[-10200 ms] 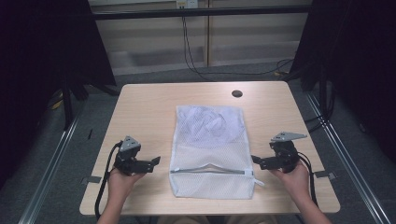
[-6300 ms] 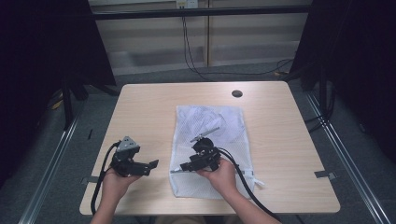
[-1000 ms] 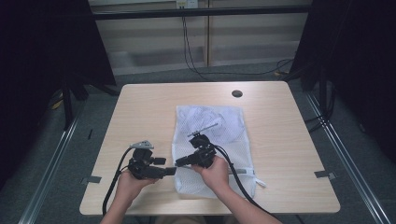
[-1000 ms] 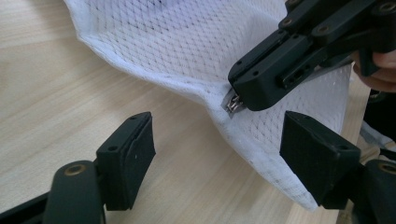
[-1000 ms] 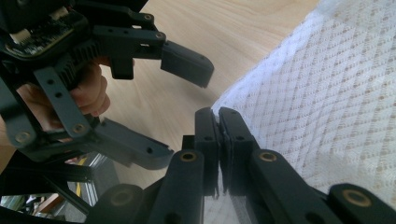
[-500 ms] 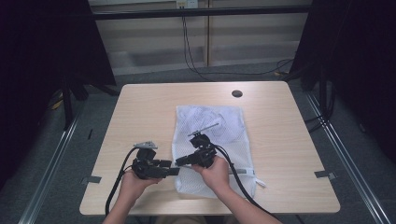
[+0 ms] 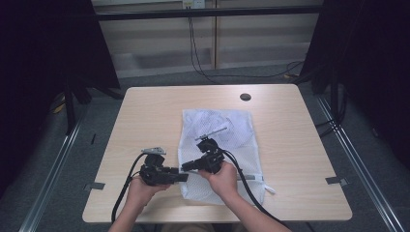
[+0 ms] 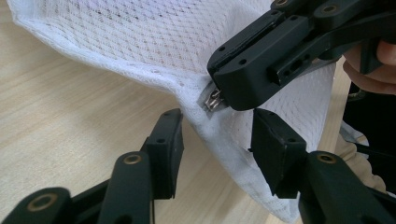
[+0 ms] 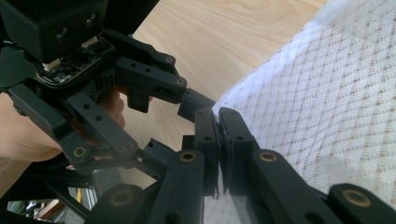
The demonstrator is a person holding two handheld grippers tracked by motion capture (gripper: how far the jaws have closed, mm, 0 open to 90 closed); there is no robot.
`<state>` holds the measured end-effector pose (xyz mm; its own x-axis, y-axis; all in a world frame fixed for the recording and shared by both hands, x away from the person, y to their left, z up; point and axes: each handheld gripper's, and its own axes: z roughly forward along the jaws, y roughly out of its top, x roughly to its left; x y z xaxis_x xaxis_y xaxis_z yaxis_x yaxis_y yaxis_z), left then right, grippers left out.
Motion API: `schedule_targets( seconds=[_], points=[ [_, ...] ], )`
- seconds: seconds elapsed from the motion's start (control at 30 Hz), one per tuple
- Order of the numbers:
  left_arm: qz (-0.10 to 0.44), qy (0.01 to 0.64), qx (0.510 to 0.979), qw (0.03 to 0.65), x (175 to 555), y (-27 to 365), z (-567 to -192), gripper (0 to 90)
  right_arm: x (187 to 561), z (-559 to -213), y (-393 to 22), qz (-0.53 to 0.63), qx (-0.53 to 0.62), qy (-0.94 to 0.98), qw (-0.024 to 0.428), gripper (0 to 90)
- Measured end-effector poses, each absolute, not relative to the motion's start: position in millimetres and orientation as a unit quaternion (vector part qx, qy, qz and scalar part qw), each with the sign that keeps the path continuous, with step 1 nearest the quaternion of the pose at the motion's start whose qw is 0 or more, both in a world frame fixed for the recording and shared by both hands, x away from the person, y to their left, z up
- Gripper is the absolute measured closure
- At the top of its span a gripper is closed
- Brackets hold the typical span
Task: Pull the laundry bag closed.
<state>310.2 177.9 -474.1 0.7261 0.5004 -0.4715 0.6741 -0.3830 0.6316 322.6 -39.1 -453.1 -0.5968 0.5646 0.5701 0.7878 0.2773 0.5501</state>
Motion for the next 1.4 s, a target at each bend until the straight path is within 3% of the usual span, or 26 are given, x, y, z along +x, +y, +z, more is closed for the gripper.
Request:
schedule_targets(
  seconds=[0.77,1.4],
  points=[
    [-0.098,0.372,0.815,0.434,309.4,179.2,-471.3,85.7,323.3,-448.1,-41.5,-0.423,-0.431,-0.787,0.128,86.6],
    [-0.103,0.381,0.807,0.44,310.4,183.4,-468.2,88.1,323.3,-446.2,-48.0,-0.415,-0.43,-0.792,0.125,86.9]
  ],
)
